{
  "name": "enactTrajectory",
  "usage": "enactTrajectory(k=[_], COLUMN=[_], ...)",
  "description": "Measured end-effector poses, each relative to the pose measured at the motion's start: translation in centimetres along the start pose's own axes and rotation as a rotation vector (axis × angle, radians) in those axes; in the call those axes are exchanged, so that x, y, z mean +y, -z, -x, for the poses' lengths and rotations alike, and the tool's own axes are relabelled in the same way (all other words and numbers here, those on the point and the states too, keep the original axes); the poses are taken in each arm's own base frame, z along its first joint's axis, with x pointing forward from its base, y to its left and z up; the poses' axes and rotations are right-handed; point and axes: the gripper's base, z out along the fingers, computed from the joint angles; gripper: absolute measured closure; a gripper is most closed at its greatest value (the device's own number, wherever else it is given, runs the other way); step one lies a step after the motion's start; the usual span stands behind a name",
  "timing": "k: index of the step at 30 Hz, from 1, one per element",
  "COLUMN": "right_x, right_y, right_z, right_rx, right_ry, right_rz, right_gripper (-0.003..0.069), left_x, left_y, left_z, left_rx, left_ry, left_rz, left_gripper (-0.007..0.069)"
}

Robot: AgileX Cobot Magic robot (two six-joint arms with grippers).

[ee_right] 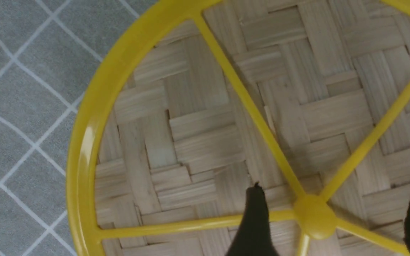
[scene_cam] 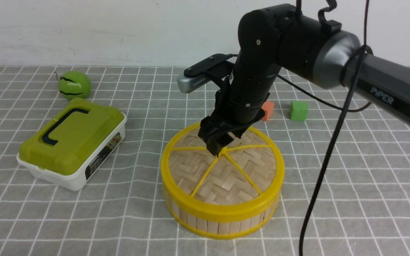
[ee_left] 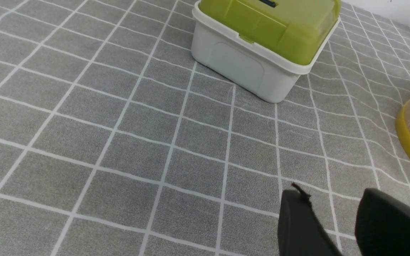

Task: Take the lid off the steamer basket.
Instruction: Use the right arm to lift the lid of the steamer, then use the right arm to place the steamer lid on the table

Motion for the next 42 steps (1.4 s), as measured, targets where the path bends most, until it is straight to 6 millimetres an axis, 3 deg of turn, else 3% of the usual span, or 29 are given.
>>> enactTrajectory(k=[8,14,20,23,28,32,35,38,39,40,41,42], right_x=[0.0,0.3,0.3,0.5,1.2,0.9,-0.2,-1.8,-3.1,-3.3,-4.7,-5.4], right_y=[-1.2,-1.2,-0.3,1.9,10.0,15.9,18.6,19.8,20.3,20.0,19.9,19.2], right_z=[0.0,0.2,0.2,0.4,0.6,-0.8,-2.5,-4.8,-6.6,-6.9,-9.3,-10.4], right_rx=[0.017,0.010,-0.001,-0.023,-0.185,-0.276,-0.305,-0.282,-0.259,-0.242,-0.194,-0.157], right_ry=[-0.004,-0.001,0.001,0.012,0.045,0.067,0.021,-0.044,-0.092,-0.100,-0.161,-0.192], right_rz=[0.010,0.012,0.008,0.000,-0.051,-0.172,-0.236,-0.272,-0.295,-0.295,-0.314,-0.318], right_gripper=[0.0311,0.0572,0.0578,0.0578,0.0578,0.0578,0.0578,0.0578,0.0578,0.0578,0.0578,0.0578], left_x=[0.0,0.0,0.0,0.0,0.0,0.0,0.0,0.0,0.0,0.0,0.0,0.0], left_y=[0.0,0.0,0.0,0.0,0.0,0.0,0.0,0.0,0.0,0.0,0.0,0.0], left_z=[0.0,0.0,0.0,0.0,0.0,0.0,0.0,0.0,0.0,0.0,0.0,0.0], left_rx=[0.000,0.000,0.000,0.000,0.000,0.000,0.000,0.000,0.000,0.000,0.000,0.000], left_ry=[0.000,0.000,0.000,0.000,0.000,0.000,0.000,0.000,0.000,0.000,0.000,0.000], left_rz=[0.000,0.000,0.000,0.000,0.000,0.000,0.000,0.000,0.000,0.000,0.000,0.000], left_gripper=[0.0386,0.0386,0.0386,0.0386,0.0386,0.0386,0.0386,0.0386,0.0386,0.0386,0.0386,0.0386])
